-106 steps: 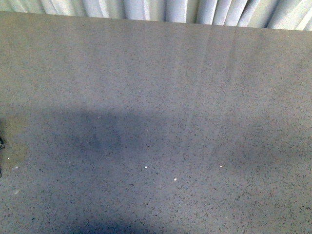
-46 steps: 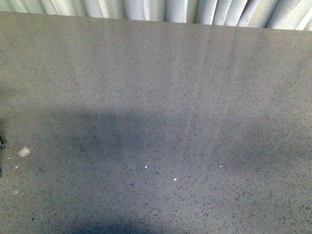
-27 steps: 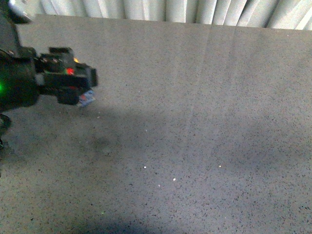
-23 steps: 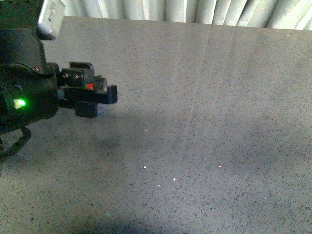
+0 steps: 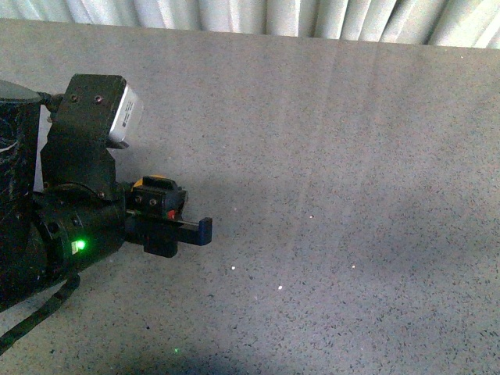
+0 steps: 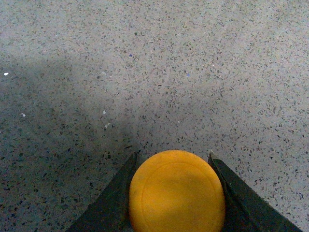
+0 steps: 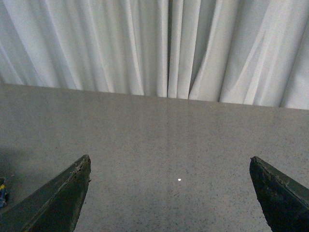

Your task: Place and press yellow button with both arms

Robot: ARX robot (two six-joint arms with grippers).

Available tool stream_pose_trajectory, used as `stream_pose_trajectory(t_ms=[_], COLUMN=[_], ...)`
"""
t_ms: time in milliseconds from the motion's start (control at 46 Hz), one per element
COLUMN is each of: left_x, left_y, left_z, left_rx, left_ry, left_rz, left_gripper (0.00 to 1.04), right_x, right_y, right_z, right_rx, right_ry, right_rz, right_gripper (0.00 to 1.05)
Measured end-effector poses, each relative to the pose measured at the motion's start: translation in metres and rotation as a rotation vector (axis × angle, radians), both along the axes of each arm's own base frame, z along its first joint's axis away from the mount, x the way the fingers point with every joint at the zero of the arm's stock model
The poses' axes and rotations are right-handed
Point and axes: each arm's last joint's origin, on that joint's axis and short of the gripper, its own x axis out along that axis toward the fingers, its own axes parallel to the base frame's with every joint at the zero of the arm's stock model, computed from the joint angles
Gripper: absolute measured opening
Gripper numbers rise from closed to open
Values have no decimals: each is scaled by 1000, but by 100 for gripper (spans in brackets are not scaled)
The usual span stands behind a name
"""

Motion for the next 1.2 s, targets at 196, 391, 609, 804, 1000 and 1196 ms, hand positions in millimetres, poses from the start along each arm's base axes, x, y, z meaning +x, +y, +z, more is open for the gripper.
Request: stream_pose_trajectory(t_ms=[196,391,609,804,1000,1196], left_x=[-3,-8,-12,-14,-13,-25], left_y=[1,4,12,41,82,120], left_z=[-2,-4,12,45,85,110], left_rx=[-18,-31,-55,-88,-147,-33], left_ry=[11,28,-12,-81,-167,-476], left_rz=[6,10,6,38,115,342], left_gripper=[34,57,92,96,96,79], right_x=[0,0,0,0,0,0], right_y=[0,0,0,0,0,0], right_z=[0,0,0,0,0,0], right_rx=[0,0,0,0,0,0], right_ry=[0,0,0,0,0,0], right_rz=[0,0,0,0,0,1], right_gripper=[96,96,96,96,96,96])
